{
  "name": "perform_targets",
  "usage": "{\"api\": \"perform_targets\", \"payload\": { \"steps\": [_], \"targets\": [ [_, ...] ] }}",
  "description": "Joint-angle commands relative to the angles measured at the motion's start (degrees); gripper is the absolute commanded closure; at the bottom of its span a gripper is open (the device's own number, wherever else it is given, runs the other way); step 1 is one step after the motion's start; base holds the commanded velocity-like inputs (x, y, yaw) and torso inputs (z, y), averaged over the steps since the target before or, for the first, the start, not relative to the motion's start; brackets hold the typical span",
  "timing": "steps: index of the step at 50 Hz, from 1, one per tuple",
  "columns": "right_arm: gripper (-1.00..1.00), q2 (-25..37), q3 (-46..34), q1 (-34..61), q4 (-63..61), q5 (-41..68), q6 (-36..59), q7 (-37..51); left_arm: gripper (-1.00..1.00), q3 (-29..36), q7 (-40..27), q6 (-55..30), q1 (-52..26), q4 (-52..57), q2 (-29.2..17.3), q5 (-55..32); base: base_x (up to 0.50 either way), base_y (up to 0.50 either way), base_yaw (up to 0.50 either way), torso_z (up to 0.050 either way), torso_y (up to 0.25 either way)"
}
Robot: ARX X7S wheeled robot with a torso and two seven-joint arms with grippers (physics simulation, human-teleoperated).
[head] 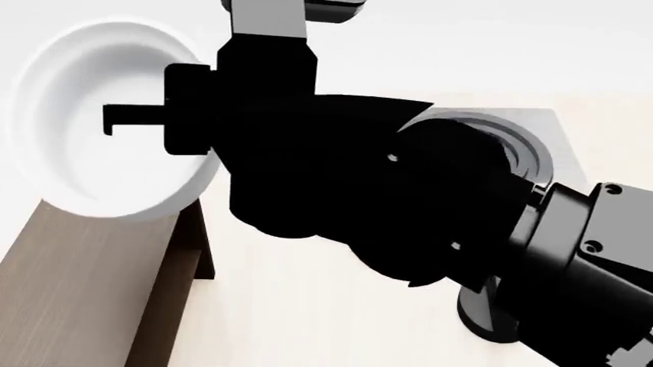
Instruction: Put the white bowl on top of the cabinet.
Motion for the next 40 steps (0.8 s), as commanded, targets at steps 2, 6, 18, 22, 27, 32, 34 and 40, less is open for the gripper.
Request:
{"api": "perform_targets", "payload": {
  "steps": [2, 6, 18, 22, 27, 32, 34, 40],
  "targets": [
    [1.0, -1.58, 3.17, -0.16, 0.33, -1.56, -0.69, -3.37, -1.0, -0.03, 0.04, 0.09, 0.07, 0.01, -0.01, -0.11, 0.0, 0.0, 0.0, 0.0, 0.0],
    [1.0, -2.23, 3.24, -0.7, 0.24, -1.5, -0.79, -4.06, -1.0, -0.09, 0.05, 0.17, 0.16, 0.07, 0.01, -0.16, 0.0, 0.0, 0.0, 0.0, 0.0],
    [1.0, -3.83, 4.57, -2.08, 0.05, -0.42, -1.31, -7.25, -1.0, 0.05, -0.07, -0.03, -0.02, 0.01, -0.07, -0.04, 0.0, 0.0, 0.0, 0.0, 0.001],
    [1.0, -4.64, 4.66, -2.45, 0.11, -0.36, -1.54, -7.5, -1.0, 0.04, 0.01, 0.05, 0.0, 0.01, -0.05, -0.15, 0.0, 0.0, 0.0, 0.003, 0.003],
    [1.0, -5.28, 4.61, -2.78, 0.38, -0.43, -1.56, -7.94, -1.0, 0.09, -0.03, -0.01, -0.09, -0.02, -0.07, -0.09, 0.0, 0.0, 0.0, 0.0, 0.0],
    [1.0, -5.8, 4.61, -3.01, 0.56, -0.43, -1.56, -8.25, -1.0, 0.1, -0.01, 0.01, -0.1, -0.07, -0.08, -0.1, 0.0, 0.0, 0.0, 0.0, 0.002],
    [1.0, -5.95, 4.64, -3.0, 0.72, -0.4, -1.54, -8.31, -1.0, 0.11, -0.01, 0.0, -0.12, -0.1, -0.08, -0.1, 0.0, 0.0, 0.0, 0.0, 0.0],
    [1.0, -6.66, 4.37, -3.67, 1.26, -0.7, -1.75, -8.74, -1.0, 0.11, 0.15, 0.09, -0.15, -0.25, -0.09, -0.24, 0.0, 0.0, 0.0, 0.0, 0.0]
  ]
}}
